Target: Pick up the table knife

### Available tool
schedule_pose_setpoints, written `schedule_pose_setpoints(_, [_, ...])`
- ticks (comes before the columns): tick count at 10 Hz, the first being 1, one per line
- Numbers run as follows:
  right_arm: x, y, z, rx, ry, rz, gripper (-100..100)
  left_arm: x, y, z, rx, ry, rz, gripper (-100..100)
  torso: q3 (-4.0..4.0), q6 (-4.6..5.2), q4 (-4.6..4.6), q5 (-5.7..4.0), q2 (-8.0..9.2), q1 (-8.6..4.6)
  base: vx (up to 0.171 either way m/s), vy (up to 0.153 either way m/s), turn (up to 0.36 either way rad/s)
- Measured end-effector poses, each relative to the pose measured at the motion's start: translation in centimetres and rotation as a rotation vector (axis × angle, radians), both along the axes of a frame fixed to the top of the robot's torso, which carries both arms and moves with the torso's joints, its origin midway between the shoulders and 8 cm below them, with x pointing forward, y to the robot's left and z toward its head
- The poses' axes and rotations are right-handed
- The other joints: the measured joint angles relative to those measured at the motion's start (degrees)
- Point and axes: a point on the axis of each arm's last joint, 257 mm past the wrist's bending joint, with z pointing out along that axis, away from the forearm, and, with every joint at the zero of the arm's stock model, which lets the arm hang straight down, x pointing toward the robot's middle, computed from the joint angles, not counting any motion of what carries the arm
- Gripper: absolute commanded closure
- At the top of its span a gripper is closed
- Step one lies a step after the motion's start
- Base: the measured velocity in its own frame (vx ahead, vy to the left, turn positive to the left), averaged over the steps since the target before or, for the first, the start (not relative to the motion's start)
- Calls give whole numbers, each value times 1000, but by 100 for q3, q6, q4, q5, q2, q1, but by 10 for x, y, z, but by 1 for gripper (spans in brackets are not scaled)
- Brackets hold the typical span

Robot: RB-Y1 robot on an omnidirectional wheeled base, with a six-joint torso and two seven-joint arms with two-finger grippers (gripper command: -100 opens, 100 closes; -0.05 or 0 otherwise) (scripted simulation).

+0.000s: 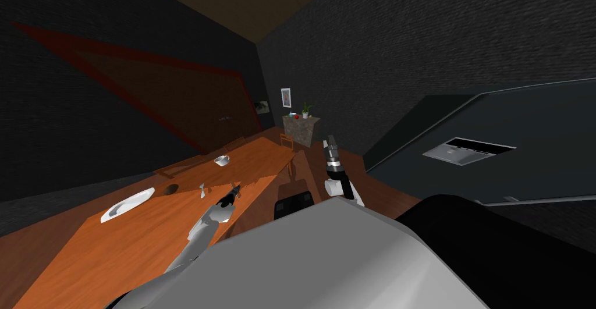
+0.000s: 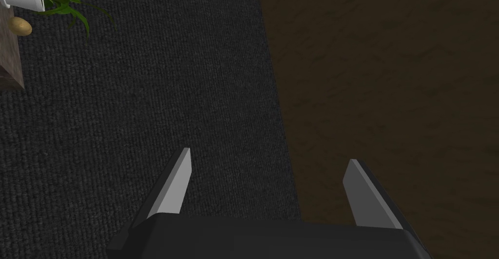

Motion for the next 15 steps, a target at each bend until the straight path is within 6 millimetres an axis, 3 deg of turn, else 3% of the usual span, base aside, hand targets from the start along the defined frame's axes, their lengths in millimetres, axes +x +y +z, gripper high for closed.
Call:
schedule_pose_setpoints(8, [0,0,0,0,0,0,0,-38,33,-21,54,139,30,-100,-4,2,-1,0,-8,6,29,16,-81])
schedule_pose_setpoints(9, [0,0,0,0,0,0,0,-38,34,-21,55,142,30,0,-1,-1,-1,1,-1,1,0,0,0])
schedule_pose_setpoints(10, [0,0,0,0,0,0,0,-38,34,-21,55,141,30,-100,4,-1,1,-1,7,-5,69,6,49])
schedule_pose_setpoints(15, [0,0,0,0,0,0,0,-62,38,-28,61,138,13,-100,-10,-1,-4,-3,-18,-13,86,-9,38])
